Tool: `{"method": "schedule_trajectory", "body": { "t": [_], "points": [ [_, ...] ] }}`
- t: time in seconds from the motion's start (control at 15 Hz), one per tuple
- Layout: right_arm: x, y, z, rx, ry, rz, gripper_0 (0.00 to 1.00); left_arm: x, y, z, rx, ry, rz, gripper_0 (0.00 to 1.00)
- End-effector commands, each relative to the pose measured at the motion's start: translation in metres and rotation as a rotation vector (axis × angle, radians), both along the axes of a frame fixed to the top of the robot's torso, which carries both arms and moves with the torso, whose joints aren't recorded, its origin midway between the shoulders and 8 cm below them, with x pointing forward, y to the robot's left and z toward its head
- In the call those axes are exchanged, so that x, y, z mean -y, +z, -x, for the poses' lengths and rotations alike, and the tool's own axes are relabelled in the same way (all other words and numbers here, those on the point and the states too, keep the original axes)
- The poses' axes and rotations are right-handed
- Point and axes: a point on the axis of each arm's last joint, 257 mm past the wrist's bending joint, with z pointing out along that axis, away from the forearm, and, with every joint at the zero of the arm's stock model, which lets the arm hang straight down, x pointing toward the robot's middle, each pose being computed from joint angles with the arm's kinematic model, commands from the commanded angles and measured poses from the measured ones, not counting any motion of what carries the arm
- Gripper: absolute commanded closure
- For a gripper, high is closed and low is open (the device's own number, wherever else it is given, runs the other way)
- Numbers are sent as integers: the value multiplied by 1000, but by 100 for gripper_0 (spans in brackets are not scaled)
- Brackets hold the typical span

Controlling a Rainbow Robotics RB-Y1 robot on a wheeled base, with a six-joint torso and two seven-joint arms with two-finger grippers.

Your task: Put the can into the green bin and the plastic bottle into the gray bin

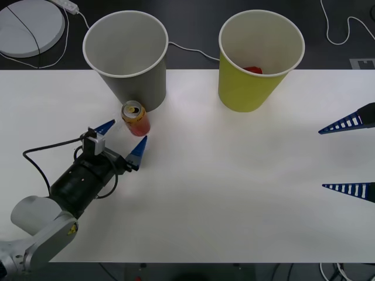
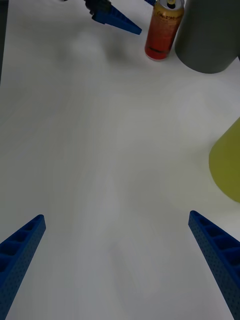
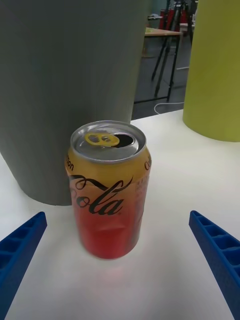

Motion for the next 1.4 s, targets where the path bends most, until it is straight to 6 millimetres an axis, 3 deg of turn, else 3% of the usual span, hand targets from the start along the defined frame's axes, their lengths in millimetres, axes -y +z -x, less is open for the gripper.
{"method": "schedule_trajectory", "body": {
  "t": [0.07,0.93,1.33,1.4],
  "points": [
    [0,0,0,0,0,0,0,6,-2,-8,-1,-2,-3,0],
    [0,0,0,0,0,0,0,25,-2,-49,16,23,-8,0],
    [0,0,0,0,0,0,0,24,-2,-61,19,38,-19,0],
    [0,0,0,0,0,0,0,25,-2,-61,20,36,-22,7]
  ]
}}
